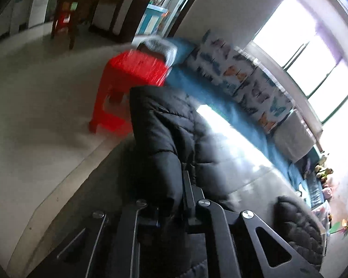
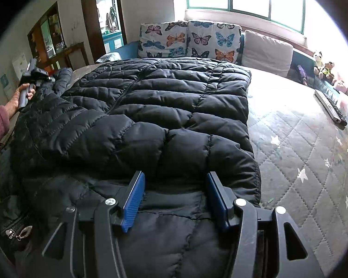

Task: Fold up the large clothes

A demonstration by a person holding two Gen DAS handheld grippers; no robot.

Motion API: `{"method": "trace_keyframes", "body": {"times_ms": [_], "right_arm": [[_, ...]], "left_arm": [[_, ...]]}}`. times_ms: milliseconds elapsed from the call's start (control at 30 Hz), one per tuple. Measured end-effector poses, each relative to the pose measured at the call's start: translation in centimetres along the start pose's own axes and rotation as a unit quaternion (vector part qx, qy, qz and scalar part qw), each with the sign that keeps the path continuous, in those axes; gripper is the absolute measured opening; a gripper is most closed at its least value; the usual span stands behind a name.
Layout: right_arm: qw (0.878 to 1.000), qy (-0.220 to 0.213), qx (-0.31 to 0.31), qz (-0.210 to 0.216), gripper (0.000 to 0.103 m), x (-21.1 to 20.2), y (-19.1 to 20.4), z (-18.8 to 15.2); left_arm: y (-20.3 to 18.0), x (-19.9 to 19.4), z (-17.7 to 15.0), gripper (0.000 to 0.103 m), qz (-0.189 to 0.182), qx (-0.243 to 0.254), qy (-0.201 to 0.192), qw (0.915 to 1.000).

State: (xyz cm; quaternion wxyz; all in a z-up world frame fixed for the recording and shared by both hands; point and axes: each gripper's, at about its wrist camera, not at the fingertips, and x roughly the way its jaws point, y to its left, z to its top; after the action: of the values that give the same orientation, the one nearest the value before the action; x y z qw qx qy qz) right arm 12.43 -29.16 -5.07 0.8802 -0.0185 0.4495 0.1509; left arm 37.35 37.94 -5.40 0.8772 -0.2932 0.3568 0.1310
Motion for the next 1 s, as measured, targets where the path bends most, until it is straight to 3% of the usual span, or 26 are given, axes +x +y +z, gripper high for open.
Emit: {"method": "trace_keyframes", "body": {"times_ms": [133, 300, 433, 567, 767, 900, 1000], "right_arm": [[1.0, 0.0, -0.002, -0.002, 0.061, 0.0, 0.1, 0.1], [1.0, 0.0, -0.002, -0.004, 0.061, 0.0, 0.3, 0.1], [1.0, 0.001, -0.005, -0.004, 0.061, 0.0, 0.4, 0.2], [1.0, 0.003, -0.004, -0.001, 0.062, 0.0, 0.4, 0.2], [1.0, -0.004, 0.002, 0.01, 0.066, 0.0, 0.2, 0.2], [0.999, -0.018, 0.016, 0.025, 0.067, -0.3, -0.1, -0.1], [0.998, -0.027, 0.035, 0.044, 0.068, -0.6, -0.6, -0.1]], "left_arm": [[-4.6, -6.2, 0.6, 0.011, -0.018, 0.047, -0.044, 0.9978], [-12.1, -15.5, 0.0, 0.011, -0.06, 0.118, -0.11, 0.9851], [-18.7, -22.6, -3.1, 0.011, -0.094, 0.183, -0.147, 0.9674], [-25.1, -27.8, -8.3, 0.011, -0.118, 0.252, -0.168, 0.9458], [-32.7, -31.6, -19.2, 0.011, -0.166, 0.333, -0.134, 0.9182], [-35.8, -30.4, -28.0, 0.011, -0.22, 0.353, -0.071, 0.9067], [-38.0, -29.4, -35.9, 0.011, -0.237, 0.377, -0.011, 0.8955]]}}
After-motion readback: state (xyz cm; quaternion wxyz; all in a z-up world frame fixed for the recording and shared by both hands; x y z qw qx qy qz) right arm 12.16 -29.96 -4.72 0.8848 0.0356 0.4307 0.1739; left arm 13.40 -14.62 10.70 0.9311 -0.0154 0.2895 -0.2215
